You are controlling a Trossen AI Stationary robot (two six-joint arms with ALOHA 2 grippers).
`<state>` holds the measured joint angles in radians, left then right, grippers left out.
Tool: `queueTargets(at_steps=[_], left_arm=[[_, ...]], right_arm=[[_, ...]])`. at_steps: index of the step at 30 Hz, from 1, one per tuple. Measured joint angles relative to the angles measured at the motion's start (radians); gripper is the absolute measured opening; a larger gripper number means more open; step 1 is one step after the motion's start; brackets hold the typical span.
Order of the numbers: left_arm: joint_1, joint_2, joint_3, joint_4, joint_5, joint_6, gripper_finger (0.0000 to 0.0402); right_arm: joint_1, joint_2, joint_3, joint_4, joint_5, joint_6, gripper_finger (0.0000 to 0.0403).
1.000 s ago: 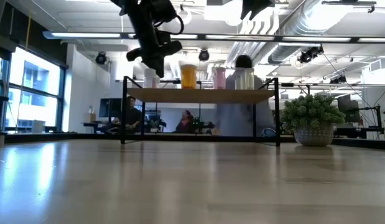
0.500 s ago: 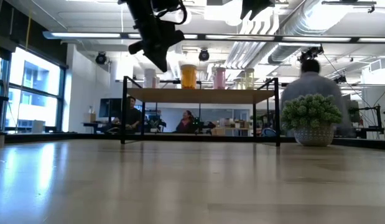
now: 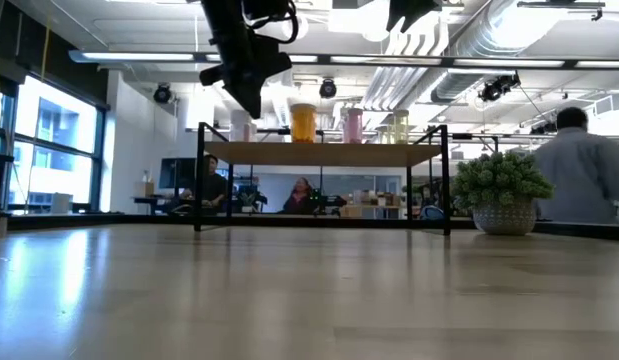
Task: Pick and place medicine bottles onto shelf by color
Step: Adjust the colored pill bottles on the shelf, then return to Home Position
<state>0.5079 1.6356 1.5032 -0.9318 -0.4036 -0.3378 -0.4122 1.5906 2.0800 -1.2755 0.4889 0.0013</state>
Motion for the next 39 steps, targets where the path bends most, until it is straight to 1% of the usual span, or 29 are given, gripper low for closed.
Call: queueTargets(at_steps=[8, 12, 23, 31, 35, 37, 39], left_arm=[[0.0, 0.001, 0.0, -0.029, -0.003, 0.0, 0.0], [0.0, 0.001, 0.0, -0.023, -0.027, 0.0, 0.0], [0.0, -0.016, 0.008, 0.007, -0.027, 0.034, 0.0], [-0.013, -0.103, 0.031, 0.008, -0.017, 0.134, 0.0], [-0.041, -0.158, 0.03, 0.003, -0.019, 0.175, 0.0], [-0.062, -0.192, 0.002, 0.02, -0.019, 0.185, 0.0], [-0.086, -0.231, -0.054, 0.052, -0.02, 0.183, 0.0]], right_arm=[[0.0, 0.0, 0.0, 0.0, 0.0, 0.0, 0.0264], [0.0, 0.0, 0.0, 0.0, 0.001, 0.0, 0.0264], [0.001, 0.0, 0.0, 0.0, 0.004, -0.018, 0.0264], [0.001, -0.021, 0.0, -0.012, 0.004, -0.072, 0.0264], [0.001, -0.041, -0.001, -0.094, 0.003, -0.056, 0.0263], [0.001, -0.05, -0.002, -0.15, 0.003, -0.021, 0.0264], [0.001, -0.059, -0.002, -0.193, -0.003, 0.008, 0.0264]])
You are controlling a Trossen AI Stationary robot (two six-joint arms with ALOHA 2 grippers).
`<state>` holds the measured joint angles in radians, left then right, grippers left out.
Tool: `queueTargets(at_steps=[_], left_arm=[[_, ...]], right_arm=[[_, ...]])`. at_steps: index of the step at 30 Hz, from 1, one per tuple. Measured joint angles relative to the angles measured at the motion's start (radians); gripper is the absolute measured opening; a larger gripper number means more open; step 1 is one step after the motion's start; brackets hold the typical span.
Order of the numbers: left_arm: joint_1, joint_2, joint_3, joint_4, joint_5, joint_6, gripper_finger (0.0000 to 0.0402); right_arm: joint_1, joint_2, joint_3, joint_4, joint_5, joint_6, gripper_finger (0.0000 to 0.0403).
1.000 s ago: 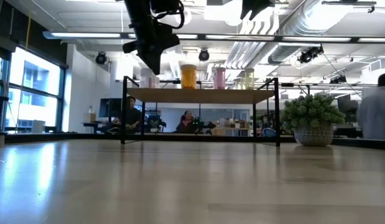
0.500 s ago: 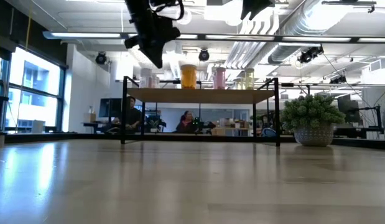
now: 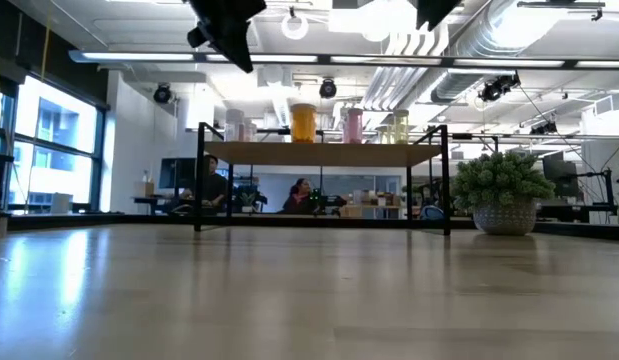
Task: Pick and place medicine bottles onto shelf by color
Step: Return to Home Position
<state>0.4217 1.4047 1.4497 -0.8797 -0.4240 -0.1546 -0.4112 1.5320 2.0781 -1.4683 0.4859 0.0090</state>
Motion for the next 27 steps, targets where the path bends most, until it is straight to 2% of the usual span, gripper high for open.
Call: queueTargets(at_steps=[3, 10, 20, 23, 27], left_arm=[[-0.037, -0.068, -0.126, 0.096, 0.01, -0.007, 0.0], [-0.096, -0.224, -0.407, 0.387, 0.144, -0.009, 0.0], [-0.142, -0.443, -0.751, 0.625, 0.212, -0.052, 0.0], [-0.148, -0.506, -0.841, 0.68, 0.236, -0.054, 0.0], [-0.151, -0.585, -0.941, 0.763, 0.275, -0.071, 0.0]], right_arm=[[0.008, -0.008, 0.0, -0.029, -0.009, 0.029, 0.0264], [0.07, -0.015, 0.0, -0.098, -0.008, 0.096, 0.0264], [0.193, -0.025, -0.004, -0.1, 0.036, 0.179, 0.0263], [0.242, -0.058, -0.11, -0.065, 0.065, 0.203, 0.0263], [0.3, -0.162, -0.392, 0.088, 0.12, 0.226, 0.0264]])
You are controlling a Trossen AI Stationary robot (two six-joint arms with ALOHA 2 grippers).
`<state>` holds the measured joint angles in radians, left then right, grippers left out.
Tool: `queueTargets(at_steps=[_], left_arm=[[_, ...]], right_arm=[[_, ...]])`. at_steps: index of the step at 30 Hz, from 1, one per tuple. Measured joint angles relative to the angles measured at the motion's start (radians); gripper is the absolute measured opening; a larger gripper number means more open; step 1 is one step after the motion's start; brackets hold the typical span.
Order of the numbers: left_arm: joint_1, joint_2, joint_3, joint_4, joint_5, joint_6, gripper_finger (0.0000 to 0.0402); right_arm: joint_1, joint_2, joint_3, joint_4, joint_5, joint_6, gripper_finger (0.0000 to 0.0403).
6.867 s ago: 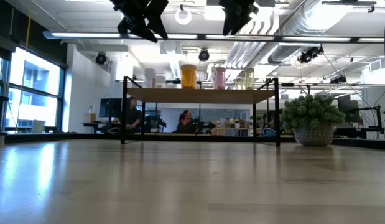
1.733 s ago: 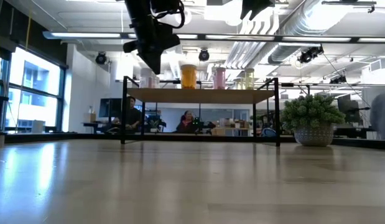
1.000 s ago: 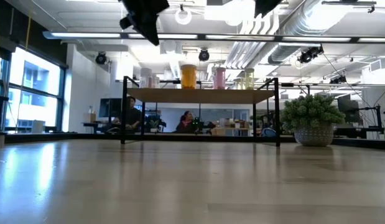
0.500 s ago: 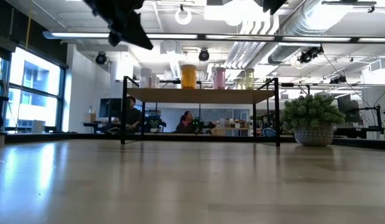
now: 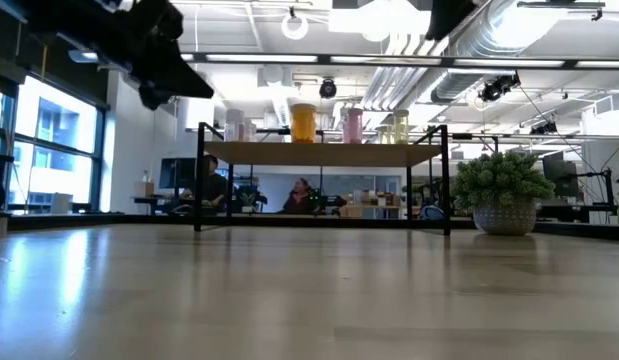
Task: Pick and place medicine bottles onto shelf by color
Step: Return to Home Position
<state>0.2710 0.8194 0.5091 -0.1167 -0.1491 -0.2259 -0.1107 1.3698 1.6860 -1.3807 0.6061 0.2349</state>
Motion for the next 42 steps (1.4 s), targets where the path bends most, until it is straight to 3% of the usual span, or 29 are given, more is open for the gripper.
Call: queueTargets(at_steps=[8, 16, 24, 29, 34, 39, 42], left_arm=[[0.005, -0.154, -0.14, 0.106, 0.031, 0.017, 0.0], [0.002, -0.296, -0.253, 0.174, 0.029, -0.002, 0.0], [0.003, -0.402, -0.361, 0.241, 0.002, -0.021, 0.0], [0.003, -0.444, -0.403, 0.246, -0.027, -0.068, 0.0], [0.003, -0.485, -0.42, 0.256, -0.026, -0.12, 0.0], [0.003, -0.512, -0.42, 0.248, -0.02, -0.11, 0.0], [0.003, -0.517, -0.42, 0.248, -0.02, -0.102, 0.0]], right_arm=[[0.086, -0.258, -0.474, 0.387, -0.087, -0.011, 0.0263], [0.113, -0.599, -0.826, 0.577, -0.083, 0.05, 0.0263], [0.113, -0.898, -1.132, 0.936, -0.102, -0.079, 0.0264], [0.11, -1.045, -1.25, 1.032, -0.102, -0.153, 0.0264], [0.087, -1.202, -1.264, 1.093, -0.09, -0.256, 0.0264], [0.078, -1.352, -1.264, 1.142, -0.176, -0.339, 0.0264], [0.078, -1.368, -1.272, 1.145, -0.208, -0.32, 0.0264]])
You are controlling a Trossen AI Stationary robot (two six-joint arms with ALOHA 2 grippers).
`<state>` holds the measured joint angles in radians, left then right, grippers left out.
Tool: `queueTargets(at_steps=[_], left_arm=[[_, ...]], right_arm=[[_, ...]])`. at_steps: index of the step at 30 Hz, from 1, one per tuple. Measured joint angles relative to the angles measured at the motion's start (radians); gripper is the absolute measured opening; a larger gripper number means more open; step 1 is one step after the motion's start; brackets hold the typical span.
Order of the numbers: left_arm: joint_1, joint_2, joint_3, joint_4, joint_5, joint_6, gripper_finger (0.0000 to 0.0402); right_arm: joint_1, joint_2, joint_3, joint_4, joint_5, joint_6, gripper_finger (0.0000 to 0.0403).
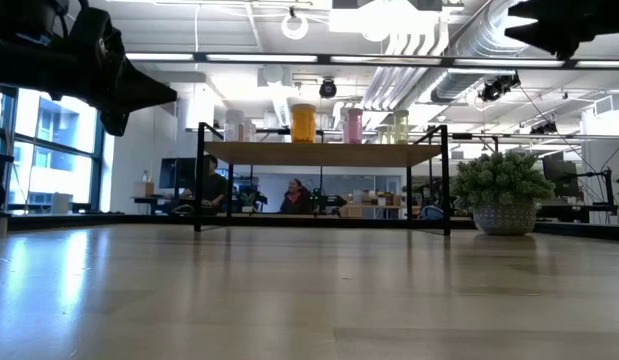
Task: Pick and place medicine bottles onto shelf by color
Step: Return to Home Position
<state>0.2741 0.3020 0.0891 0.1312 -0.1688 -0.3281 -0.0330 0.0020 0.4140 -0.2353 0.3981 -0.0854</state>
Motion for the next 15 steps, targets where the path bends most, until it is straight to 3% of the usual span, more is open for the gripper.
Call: queueTargets(at_steps=[6, 8, 15], left_arm=[[0.0, -0.001, -0.033, 0.075, 0.0, 0.001, 0.0], [0.0, -0.001, -0.076, 0.151, 0.0, 0.0, 0.0], [0.0, 0.0, -0.077, 0.161, 0.0, 0.014, 0.0]], right_arm=[[0.0, 0.031, -0.088, 0.023, -0.002, 0.084, 0.0264], [0.0, 0.022, -0.134, 0.07, -0.002, 0.087, 0.0264], [0.0, 0.022, -0.285, 0.245, -0.002, 0.118, 0.0264]])
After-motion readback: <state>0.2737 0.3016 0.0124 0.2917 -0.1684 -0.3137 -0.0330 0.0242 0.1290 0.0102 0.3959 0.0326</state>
